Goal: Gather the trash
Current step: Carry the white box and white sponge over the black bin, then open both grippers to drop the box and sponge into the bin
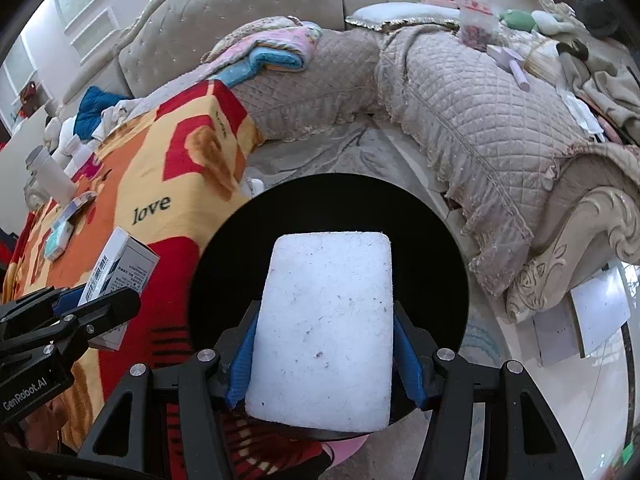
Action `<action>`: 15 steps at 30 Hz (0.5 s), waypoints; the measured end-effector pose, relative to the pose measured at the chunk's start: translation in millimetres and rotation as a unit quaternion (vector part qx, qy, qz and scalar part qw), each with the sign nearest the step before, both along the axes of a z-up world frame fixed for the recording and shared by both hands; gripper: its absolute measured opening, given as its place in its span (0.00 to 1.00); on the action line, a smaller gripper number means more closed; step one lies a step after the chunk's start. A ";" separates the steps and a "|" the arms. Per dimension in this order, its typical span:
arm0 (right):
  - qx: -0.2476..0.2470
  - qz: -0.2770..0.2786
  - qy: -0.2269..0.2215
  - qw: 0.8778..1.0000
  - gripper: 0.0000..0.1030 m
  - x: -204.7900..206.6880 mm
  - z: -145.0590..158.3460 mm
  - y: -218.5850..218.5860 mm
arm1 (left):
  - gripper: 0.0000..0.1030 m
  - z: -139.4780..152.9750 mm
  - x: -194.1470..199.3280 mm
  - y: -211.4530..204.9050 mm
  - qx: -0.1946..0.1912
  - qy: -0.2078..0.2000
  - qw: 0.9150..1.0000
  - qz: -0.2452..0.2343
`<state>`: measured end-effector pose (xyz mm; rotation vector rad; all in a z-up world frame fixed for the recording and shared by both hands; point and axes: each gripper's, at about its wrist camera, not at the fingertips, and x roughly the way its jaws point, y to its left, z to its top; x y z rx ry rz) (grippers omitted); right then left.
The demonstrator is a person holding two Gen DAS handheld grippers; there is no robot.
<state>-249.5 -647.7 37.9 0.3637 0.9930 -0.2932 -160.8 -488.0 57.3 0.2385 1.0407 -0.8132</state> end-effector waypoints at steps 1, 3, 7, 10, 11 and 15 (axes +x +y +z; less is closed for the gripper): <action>0.001 -0.001 0.000 1.000 0.56 -0.2 -1.2 -0.9 | 0.27 -1.0 0.3 -0.6 0.001 0.000 1.000 -0.001; 0.003 -0.002 0.001 1.000 0.56 0.5 -3.2 -2.1 | 0.27 -3.3 1.6 -4.2 0.003 0.002 1.000 -0.001; 0.005 -0.004 0.002 1.000 0.56 1.7 -6.4 -5.6 | 0.27 -7.1 2.6 -10.1 0.004 0.004 1.000 -0.001; 0.007 -0.009 0.003 1.000 0.56 1.8 -8.8 -9.5 | 0.27 -10.3 4.2 -13.8 0.005 0.006 1.000 -0.003; 0.009 -0.010 0.003 1.000 0.56 1.9 -9.5 -11.1 | 0.27 -11.1 4.5 -15.2 0.004 0.008 1.000 -0.003; 0.013 -0.017 0.002 1.000 0.58 2.1 -10.6 -16.0 | 0.27 -13.5 5.2 -20.0 -0.005 0.016 1.000 -0.006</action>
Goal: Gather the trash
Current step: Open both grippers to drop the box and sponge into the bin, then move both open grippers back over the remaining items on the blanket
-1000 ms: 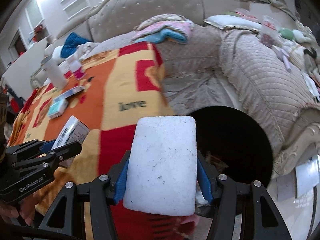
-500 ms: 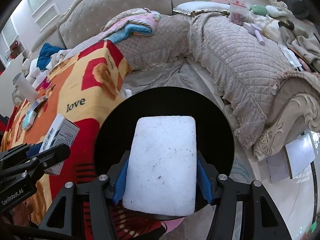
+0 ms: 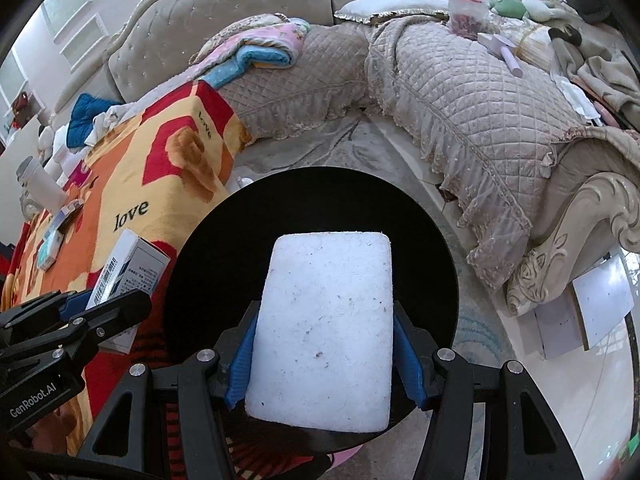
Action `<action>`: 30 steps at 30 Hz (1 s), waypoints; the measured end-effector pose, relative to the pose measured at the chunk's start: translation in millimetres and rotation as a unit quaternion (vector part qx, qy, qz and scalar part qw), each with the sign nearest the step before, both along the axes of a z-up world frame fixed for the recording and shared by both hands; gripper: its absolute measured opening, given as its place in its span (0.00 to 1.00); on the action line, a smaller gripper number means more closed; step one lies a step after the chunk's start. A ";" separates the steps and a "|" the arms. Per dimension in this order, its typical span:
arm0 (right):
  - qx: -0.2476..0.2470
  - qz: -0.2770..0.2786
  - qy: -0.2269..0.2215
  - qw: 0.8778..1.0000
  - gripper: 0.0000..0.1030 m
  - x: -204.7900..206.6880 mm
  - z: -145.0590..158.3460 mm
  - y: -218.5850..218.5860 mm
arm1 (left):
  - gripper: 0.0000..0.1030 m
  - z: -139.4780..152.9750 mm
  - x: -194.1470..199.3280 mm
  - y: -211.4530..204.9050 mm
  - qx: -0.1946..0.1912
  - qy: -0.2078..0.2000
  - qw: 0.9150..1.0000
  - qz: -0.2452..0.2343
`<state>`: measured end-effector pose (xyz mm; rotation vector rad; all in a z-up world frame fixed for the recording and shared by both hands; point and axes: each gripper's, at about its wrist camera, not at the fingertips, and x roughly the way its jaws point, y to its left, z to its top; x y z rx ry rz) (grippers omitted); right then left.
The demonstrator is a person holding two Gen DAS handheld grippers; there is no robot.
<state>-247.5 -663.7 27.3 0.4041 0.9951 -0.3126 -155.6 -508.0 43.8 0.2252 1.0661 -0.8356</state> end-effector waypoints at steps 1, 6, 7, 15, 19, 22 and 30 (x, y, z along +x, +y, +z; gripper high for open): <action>0.002 -0.002 -0.002 1.000 0.58 0.0 0.1 -1.4 | 0.27 -0.5 0.6 -0.8 -0.004 0.004 1.000 -0.002; 0.019 -0.031 -0.012 0.999 0.76 -3.4 1.3 -11.7 | 0.41 -2.1 3.3 -2.2 -0.042 0.036 0.998 -0.019; 0.024 -0.034 -0.013 0.999 0.76 -4.1 1.1 -13.0 | 0.46 -1.7 3.6 -1.2 -0.046 0.036 0.998 -0.019; 0.031 -0.018 -0.007 0.999 0.76 2.2 0.8 2.8 | 0.53 2.4 12.1 25.6 -0.029 0.020 0.999 0.006; 0.031 0.012 -0.012 0.999 0.76 15.8 5.1 26.7 | 0.53 5.2 27.2 60.9 -0.004 -0.009 0.999 0.050; 0.033 0.037 -0.017 0.999 0.76 29.8 9.6 46.6 | 0.53 8.3 48.0 103.9 0.008 -0.027 0.994 0.104; 0.031 0.122 -0.022 0.992 0.76 75.3 18.3 115.7 | 0.53 19.0 118.1 225.3 0.035 -0.061 0.972 0.226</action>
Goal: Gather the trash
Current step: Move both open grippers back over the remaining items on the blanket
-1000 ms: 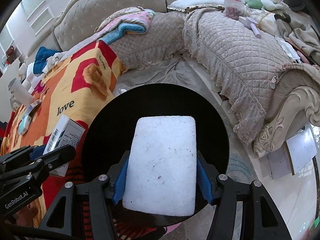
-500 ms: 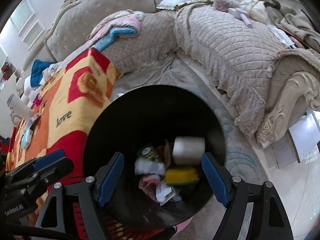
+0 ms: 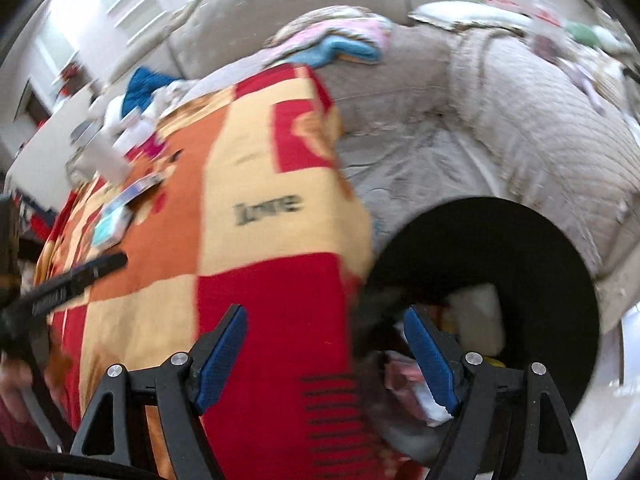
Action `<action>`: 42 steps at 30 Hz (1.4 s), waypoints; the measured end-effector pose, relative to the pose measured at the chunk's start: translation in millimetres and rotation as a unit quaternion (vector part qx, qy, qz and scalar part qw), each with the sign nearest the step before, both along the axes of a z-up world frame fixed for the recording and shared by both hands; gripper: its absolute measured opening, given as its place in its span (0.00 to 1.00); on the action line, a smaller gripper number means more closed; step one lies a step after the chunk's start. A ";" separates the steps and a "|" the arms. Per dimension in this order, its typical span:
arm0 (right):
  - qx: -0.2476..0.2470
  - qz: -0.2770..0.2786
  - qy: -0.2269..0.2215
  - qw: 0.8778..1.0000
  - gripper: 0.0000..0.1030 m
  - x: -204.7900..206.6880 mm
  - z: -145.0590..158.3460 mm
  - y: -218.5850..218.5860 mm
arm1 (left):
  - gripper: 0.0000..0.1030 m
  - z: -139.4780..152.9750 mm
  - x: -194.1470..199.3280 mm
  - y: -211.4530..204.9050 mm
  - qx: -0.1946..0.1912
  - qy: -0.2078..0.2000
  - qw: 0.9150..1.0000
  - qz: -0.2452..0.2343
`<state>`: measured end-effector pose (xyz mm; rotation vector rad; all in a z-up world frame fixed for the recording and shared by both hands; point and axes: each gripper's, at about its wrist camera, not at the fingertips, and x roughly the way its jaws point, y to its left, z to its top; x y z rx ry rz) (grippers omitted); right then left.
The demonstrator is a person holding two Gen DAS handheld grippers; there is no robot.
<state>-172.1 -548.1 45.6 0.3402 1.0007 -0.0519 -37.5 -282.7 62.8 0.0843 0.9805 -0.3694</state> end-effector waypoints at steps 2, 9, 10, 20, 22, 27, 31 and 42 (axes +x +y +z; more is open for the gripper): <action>-0.002 0.018 0.002 1.000 0.76 9.5 -0.9 14.9 | 0.53 5.6 17.0 27.0 0.009 -0.015 0.999 0.032; 0.000 0.049 0.006 0.999 0.77 28.1 -3.3 46.0 | 0.53 -8.6 85.6 103.0 0.053 -0.004 0.990 0.130; 0.000 0.051 0.006 0.999 0.77 29.5 -3.4 47.9 | 0.53 -14.6 90.7 107.0 0.053 0.008 0.990 0.132; -0.002 0.037 0.010 0.999 0.77 34.1 -0.9 43.3 | 0.53 -30.0 57.4 60.1 -0.077 0.079 0.994 0.027; 0.000 0.030 0.009 1.000 0.77 33.6 0.0 40.7 | 0.53 -30.0 47.0 40.1 -0.105 0.096 0.990 -0.004; 0.013 0.034 0.004 0.999 0.78 40.1 3.2 48.9 | 0.53 -19.9 20.6 3.3 -0.119 0.107 0.984 -0.072; 0.026 0.053 -0.001 0.998 0.78 57.3 3.6 67.8 | 0.53 -12.9 20.9 15.9 -0.108 0.092 0.988 -0.064; 0.091 0.039 -0.010 0.995 0.87 113.0 4.4 113.9 | 0.53 -4.2 48.5 87.3 -0.033 0.021 0.998 0.045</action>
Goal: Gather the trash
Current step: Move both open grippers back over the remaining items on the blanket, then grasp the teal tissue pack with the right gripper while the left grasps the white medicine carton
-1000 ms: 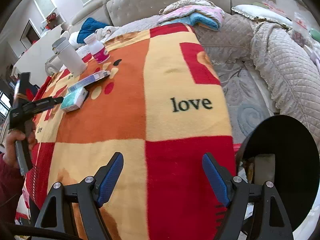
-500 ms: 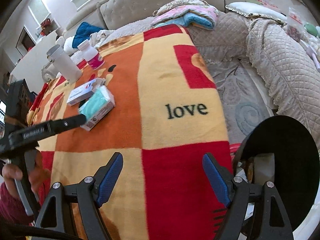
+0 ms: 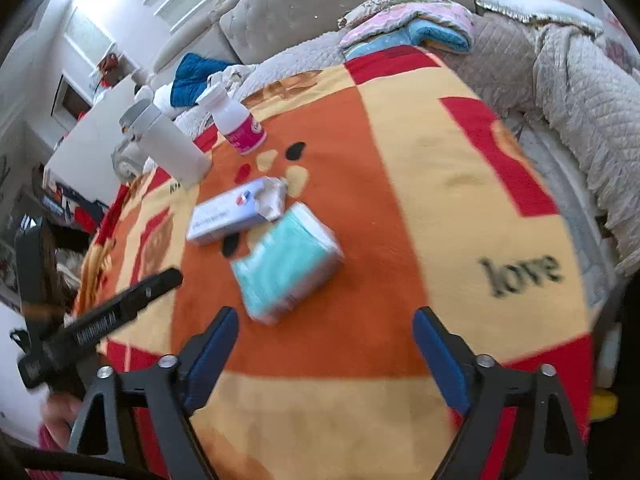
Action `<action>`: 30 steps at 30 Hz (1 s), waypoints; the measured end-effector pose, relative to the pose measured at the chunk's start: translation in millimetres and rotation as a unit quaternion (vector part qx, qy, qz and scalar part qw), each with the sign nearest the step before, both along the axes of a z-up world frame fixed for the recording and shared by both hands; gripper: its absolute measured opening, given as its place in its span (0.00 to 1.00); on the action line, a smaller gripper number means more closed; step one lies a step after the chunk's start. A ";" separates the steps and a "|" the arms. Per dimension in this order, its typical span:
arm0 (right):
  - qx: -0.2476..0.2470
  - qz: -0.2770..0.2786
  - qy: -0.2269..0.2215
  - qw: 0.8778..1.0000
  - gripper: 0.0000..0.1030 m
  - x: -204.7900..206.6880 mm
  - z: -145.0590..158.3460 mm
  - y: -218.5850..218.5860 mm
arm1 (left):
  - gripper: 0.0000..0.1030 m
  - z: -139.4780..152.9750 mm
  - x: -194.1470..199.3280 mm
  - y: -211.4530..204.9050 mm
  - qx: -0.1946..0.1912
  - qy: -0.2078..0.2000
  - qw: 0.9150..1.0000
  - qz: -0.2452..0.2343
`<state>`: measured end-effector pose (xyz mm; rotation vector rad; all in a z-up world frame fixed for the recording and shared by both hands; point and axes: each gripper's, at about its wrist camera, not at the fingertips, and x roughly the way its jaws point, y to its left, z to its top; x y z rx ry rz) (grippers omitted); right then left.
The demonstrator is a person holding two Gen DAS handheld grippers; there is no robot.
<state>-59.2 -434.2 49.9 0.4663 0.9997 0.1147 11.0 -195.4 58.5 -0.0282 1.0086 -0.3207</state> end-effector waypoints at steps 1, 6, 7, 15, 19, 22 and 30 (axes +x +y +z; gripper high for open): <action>-0.001 -0.001 0.001 1.000 0.87 6.6 -1.2 6.3 | 0.53 -0.2 2.4 4.9 0.005 -0.001 1.000 0.003; -0.042 -0.004 0.011 0.999 0.87 40.8 -14.9 37.5 | 0.58 5.2 18.6 16.0 0.000 -0.021 1.000 -0.018; -0.059 -0.003 0.010 0.998 0.87 45.4 -17.3 42.7 | 0.60 6.9 21.1 14.5 -0.002 -0.026 0.999 -0.025; -0.106 0.030 -0.020 0.994 0.53 39.5 -14.8 33.5 | 0.66 5.2 79.6 -11.7 -0.011 -0.019 0.998 -0.058; -0.096 0.036 -0.018 0.995 0.47 28.7 -11.0 16.5 | 0.66 -7.5 100.9 -16.8 -0.023 0.010 0.998 -0.053; -0.073 0.041 -0.014 0.996 0.47 27.2 -12.9 12.3 | 0.66 -17.8 113.7 -14.4 -0.031 0.031 0.999 -0.032; -0.074 0.049 -0.009 0.996 0.80 29.6 -14.6 33.4 | 0.66 -24.4 95.8 -3.0 -0.047 0.063 0.997 -0.018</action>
